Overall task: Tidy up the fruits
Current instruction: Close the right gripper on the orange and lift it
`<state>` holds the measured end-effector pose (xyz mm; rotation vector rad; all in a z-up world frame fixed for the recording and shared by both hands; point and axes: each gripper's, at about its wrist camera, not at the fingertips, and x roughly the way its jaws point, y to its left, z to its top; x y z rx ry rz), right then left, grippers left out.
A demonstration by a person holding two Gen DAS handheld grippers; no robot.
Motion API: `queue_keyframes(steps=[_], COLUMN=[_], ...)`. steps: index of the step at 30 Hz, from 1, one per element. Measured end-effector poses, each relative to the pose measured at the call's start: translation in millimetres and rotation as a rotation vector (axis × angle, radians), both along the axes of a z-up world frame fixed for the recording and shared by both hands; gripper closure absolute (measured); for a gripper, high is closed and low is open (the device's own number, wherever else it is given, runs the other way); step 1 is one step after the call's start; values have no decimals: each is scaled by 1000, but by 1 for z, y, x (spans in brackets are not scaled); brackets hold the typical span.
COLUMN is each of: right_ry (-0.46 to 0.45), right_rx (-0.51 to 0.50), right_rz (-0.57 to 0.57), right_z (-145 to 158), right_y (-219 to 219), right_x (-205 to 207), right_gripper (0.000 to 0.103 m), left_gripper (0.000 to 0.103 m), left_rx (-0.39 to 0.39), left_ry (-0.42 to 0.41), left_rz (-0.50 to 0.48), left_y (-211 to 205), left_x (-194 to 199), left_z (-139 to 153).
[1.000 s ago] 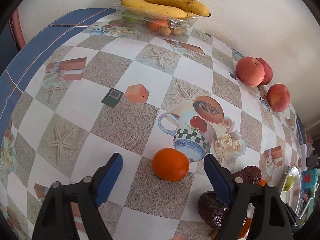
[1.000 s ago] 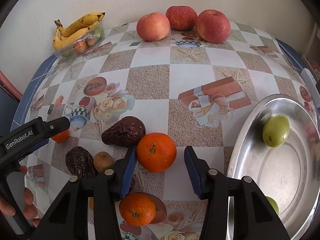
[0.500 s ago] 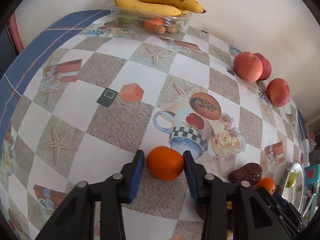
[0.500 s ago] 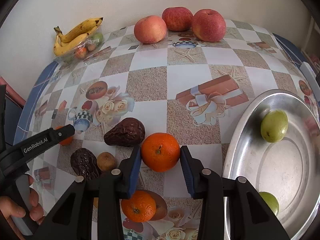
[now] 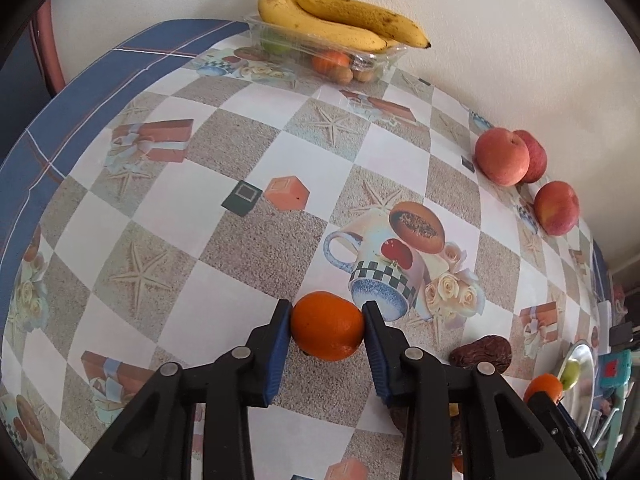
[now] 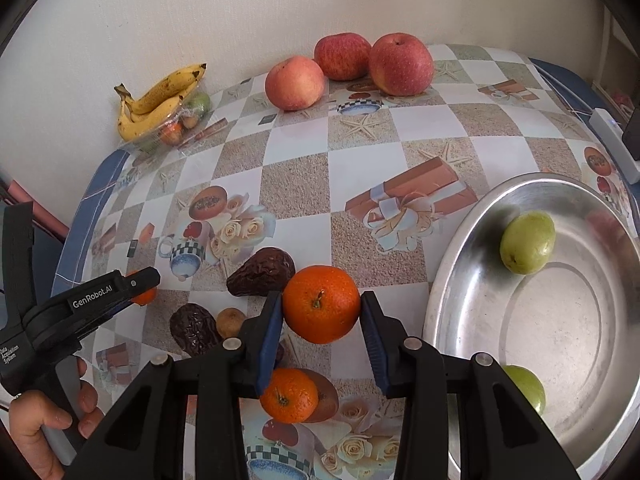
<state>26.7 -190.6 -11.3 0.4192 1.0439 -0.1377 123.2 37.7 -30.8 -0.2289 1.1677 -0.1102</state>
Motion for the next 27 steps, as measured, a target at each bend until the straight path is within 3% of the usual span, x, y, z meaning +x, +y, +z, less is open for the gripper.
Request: queue_keyframes(steps=[13,27], right_ry=[-38,-20], right_rx=[17,19], right_rz=[-9,-79], right_z=[22,23], right_y=[-5,-30], right_x=[-13,-22], right_gripper=[62,62], left_gripper=[65,65], left_rx=[-36,-43], left_ry=[-62,-78], left_rz=[21,-15], left_y=[4,-13], left_x=[-14,-25], left_z=[31,39])
